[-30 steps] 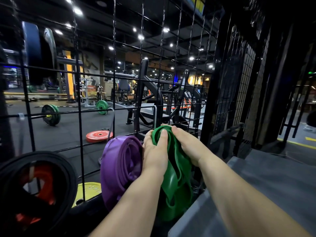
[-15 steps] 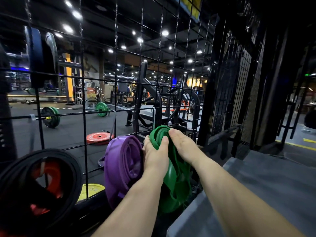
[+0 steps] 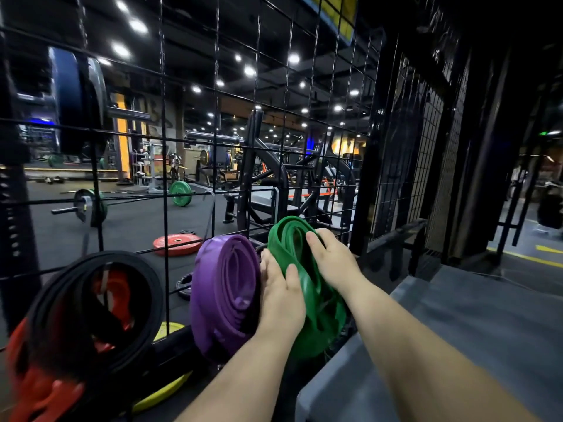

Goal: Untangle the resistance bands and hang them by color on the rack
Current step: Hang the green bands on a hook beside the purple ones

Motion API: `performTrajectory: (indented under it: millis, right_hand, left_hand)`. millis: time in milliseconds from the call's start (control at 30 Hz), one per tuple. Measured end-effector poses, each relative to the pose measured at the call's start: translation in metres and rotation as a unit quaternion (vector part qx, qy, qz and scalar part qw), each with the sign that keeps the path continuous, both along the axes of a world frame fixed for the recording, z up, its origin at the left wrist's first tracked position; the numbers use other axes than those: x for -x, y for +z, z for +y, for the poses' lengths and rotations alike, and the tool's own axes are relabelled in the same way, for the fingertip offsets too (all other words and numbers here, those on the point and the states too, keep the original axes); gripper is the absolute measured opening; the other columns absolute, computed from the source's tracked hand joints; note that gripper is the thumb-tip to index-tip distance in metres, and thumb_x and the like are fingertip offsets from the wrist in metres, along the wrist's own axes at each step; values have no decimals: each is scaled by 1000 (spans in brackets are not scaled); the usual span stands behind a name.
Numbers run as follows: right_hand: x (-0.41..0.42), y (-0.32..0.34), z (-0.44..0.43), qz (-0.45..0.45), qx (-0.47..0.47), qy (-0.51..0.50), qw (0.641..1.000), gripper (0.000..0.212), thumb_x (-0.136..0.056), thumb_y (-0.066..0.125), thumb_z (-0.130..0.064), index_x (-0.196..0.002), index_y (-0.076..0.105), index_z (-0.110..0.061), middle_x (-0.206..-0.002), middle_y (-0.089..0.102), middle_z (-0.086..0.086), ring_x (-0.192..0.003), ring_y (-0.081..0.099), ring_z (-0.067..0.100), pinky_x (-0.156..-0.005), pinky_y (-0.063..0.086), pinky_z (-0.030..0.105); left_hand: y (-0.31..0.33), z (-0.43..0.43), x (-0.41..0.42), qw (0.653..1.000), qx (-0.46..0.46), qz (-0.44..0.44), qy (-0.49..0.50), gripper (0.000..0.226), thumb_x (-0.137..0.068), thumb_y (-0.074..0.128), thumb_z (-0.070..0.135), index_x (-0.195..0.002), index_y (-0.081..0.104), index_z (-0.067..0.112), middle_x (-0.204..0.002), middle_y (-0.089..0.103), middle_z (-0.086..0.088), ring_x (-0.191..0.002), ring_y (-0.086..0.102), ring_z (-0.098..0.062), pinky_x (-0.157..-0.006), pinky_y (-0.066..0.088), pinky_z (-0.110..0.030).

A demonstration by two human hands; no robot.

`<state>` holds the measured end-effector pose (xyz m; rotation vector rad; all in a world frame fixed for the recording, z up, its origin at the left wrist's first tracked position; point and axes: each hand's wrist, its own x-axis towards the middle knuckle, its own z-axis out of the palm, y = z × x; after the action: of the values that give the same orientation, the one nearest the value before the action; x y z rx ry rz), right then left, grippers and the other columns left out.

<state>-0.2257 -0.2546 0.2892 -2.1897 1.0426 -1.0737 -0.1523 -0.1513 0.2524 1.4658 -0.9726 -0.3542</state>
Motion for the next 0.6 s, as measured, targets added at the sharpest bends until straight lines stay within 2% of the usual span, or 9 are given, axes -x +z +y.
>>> performTrajectory:
  millis: [67,133,233,333,400,533,600]
  right_hand:
    - [1,-2,3,-6,5,-4,1000,28,-99,37,-50,-110,54,-30,-109,60,-2,-103,55,21,-85,42,37]
    - [3,-4,5,1,10,-10,1000,30,-99,38,-47,-118,53,-30,-113,57,-1,-108,52,21,-87,41,37]
    - [4,-9,7,26,3,-17,1000,35,-98,41,-45,-132,44,-37,-121,53,2,-118,47,23,-88,38,36]
    - [6,-14,11,37,-8,-20,999,53,-97,44,-46,-147,27,-37,-140,44,6,-131,40,26,-102,38,40]
    - [8,-18,15,28,-22,-15,999,64,-97,47,-46,-152,17,-33,-150,34,6,-138,33,25,-110,33,41]
    - [12,-27,25,27,-37,-13,999,72,-98,46,-46,-155,5,-30,-158,21,6,-143,24,24,-112,28,40]
    - [15,-30,29,22,-49,-20,998,75,-98,46,-47,-155,1,-30,-159,17,6,-144,24,25,-111,30,42]
  left_hand:
    - [-5,1,3,999,9,-37,30,60,-102,36,19,-153,6,14,-161,9,-7,-148,11,-23,-120,13,-35]
    - [-12,2,6,995,16,-86,52,60,-102,35,16,-152,4,6,-161,3,-11,-149,4,-21,-121,4,-29]
    - [-20,7,10,988,35,-129,81,60,-102,34,16,-152,1,6,-161,-3,-7,-149,-4,-13,-112,-10,-13]
    - [-30,11,15,983,44,-154,87,60,-102,32,15,-153,0,10,-162,-3,-2,-148,-4,-10,-112,-9,-14]
    - [-37,12,18,983,47,-153,94,59,-102,33,12,-153,4,12,-161,1,0,-146,-1,-5,-112,-8,-13]
    - [-47,19,22,986,74,-115,95,55,-102,37,13,-152,16,13,-160,13,1,-144,9,-3,-117,3,-16]
    - [-52,25,25,988,93,-95,79,54,-101,40,15,-152,21,14,-158,18,4,-142,12,2,-115,6,-14]
